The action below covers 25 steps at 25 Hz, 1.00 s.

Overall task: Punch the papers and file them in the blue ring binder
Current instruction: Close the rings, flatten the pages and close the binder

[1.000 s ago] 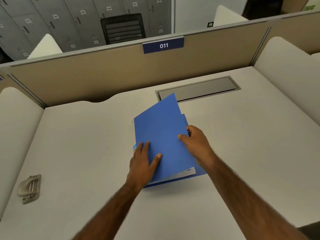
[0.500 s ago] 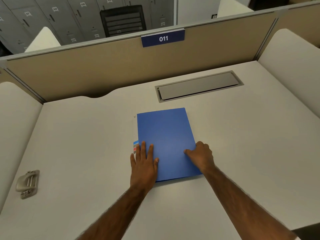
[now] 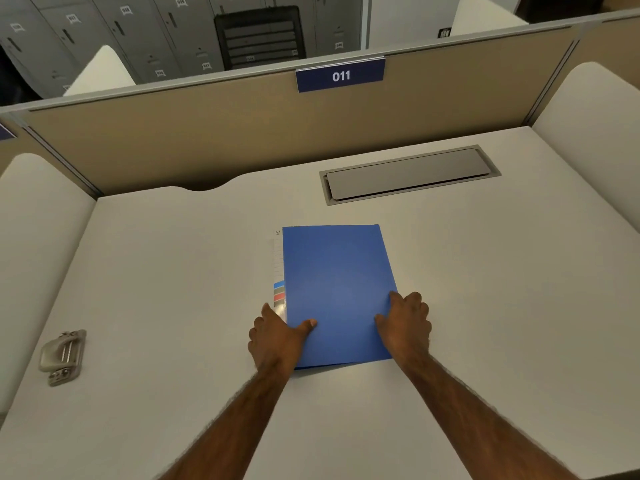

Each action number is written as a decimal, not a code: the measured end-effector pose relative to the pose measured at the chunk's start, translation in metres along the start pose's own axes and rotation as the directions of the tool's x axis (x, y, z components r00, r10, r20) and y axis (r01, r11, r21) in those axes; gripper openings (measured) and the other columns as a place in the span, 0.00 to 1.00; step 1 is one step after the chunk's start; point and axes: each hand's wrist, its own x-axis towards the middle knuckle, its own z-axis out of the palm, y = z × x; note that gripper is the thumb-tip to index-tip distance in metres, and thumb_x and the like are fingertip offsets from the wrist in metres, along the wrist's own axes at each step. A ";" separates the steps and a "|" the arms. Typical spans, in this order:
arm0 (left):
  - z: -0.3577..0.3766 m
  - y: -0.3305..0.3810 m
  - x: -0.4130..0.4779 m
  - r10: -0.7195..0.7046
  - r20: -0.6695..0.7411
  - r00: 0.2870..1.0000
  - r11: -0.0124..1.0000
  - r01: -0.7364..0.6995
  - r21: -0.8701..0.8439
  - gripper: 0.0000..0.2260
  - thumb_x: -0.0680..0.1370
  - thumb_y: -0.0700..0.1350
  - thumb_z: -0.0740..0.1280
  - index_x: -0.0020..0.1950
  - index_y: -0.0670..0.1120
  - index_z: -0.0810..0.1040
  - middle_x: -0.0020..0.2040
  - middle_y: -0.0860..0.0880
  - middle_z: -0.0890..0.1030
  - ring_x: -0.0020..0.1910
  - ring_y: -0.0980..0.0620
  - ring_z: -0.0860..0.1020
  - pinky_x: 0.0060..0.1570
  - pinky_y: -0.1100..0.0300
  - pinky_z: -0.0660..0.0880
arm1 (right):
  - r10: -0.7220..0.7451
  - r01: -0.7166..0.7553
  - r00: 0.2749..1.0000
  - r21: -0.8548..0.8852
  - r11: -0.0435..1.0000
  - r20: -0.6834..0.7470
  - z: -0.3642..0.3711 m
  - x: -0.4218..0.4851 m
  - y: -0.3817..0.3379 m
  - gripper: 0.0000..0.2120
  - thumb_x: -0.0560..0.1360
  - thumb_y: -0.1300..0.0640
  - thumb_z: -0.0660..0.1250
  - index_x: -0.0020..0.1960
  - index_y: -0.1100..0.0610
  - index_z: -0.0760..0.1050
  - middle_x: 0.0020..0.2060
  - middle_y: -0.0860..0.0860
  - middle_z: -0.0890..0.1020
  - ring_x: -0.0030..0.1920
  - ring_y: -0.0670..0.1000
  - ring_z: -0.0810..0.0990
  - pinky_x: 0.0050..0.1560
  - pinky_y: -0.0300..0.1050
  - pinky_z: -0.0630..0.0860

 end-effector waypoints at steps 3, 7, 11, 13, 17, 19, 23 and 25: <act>-0.007 0.006 0.008 -0.050 0.101 0.994 0.974 0.071 -0.217 0.33 0.67 0.61 0.78 0.62 0.41 0.74 0.58 0.43 0.79 0.55 0.43 0.80 0.51 0.50 0.79 | 0.011 -0.011 1.000 0.042 0.999 -0.003 -0.002 0.002 0.002 0.20 0.78 0.51 0.64 0.69 0.54 0.69 0.60 0.57 0.71 0.62 0.58 0.71 0.58 0.55 0.74; -0.022 0.006 0.005 0.031 0.225 0.974 0.786 0.115 -0.607 0.26 0.70 0.50 0.79 0.61 0.40 0.75 0.55 0.42 0.84 0.48 0.43 0.85 0.51 0.44 0.82 | 0.005 -0.005 1.000 0.140 0.990 0.002 -0.002 0.002 0.004 0.21 0.77 0.51 0.66 0.69 0.52 0.72 0.60 0.56 0.73 0.62 0.58 0.73 0.59 0.55 0.75; -0.051 0.004 0.005 0.095 0.188 0.978 0.732 0.059 -0.679 0.23 0.71 0.49 0.79 0.60 0.42 0.74 0.53 0.45 0.84 0.46 0.46 0.85 0.44 0.51 0.83 | 0.026 -0.044 0.998 0.433 0.900 0.049 -0.007 0.004 0.001 0.28 0.74 0.50 0.73 0.72 0.54 0.71 0.65 0.57 0.75 0.64 0.59 0.76 0.62 0.56 0.76; -0.069 -0.002 0.013 0.113 0.179 0.977 0.712 0.046 -0.701 0.22 0.71 0.50 0.78 0.59 0.44 0.74 0.52 0.46 0.84 0.45 0.47 0.86 0.39 0.56 0.82 | 0.025 -0.081 0.994 0.594 0.800 0.102 -0.011 0.003 -0.011 0.29 0.74 0.52 0.74 0.72 0.53 0.70 0.61 0.55 0.79 0.59 0.55 0.80 0.52 0.49 0.78; -0.104 -0.019 0.047 0.131 0.145 0.981 0.700 0.012 -0.714 0.20 0.71 0.51 0.78 0.57 0.45 0.76 0.49 0.47 0.86 0.41 0.49 0.87 0.33 0.59 0.81 | 0.016 -0.085 0.995 0.749 0.657 0.099 -0.019 0.013 -0.059 0.21 0.74 0.60 0.70 0.66 0.52 0.75 0.47 0.49 0.83 0.45 0.45 0.81 0.37 0.41 0.72; -0.118 -0.023 0.070 0.161 0.078 0.984 0.743 -0.069 -0.666 0.14 0.73 0.52 0.76 0.53 0.48 0.78 0.48 0.50 0.86 0.39 0.53 0.86 0.30 0.65 0.78 | -0.006 -0.044 0.998 0.769 0.638 0.062 -0.021 0.021 -0.091 0.20 0.74 0.63 0.68 0.65 0.52 0.75 0.45 0.50 0.83 0.44 0.46 0.81 0.37 0.41 0.72; -0.137 -0.025 0.128 0.220 -0.024 0.975 0.809 -0.196 -0.554 0.12 0.78 0.54 0.70 0.57 0.49 0.80 0.51 0.51 0.85 0.46 0.51 0.85 0.36 0.65 0.75 | -0.047 0.012 0.999 0.774 0.633 0.022 -0.013 0.048 -0.154 0.19 0.76 0.65 0.65 0.65 0.54 0.75 0.47 0.51 0.82 0.42 0.46 0.81 0.35 0.39 0.71; -0.141 -0.023 0.157 0.214 -0.061 0.975 0.843 -0.216 -0.493 0.15 0.78 0.54 0.70 0.60 0.47 0.79 0.53 0.50 0.84 0.46 0.51 0.83 0.37 0.64 0.73 | -0.050 0.023 0.999 0.754 0.656 0.013 -0.007 0.065 -0.179 0.19 0.76 0.66 0.64 0.66 0.56 0.75 0.51 0.53 0.82 0.45 0.50 0.81 0.38 0.40 0.73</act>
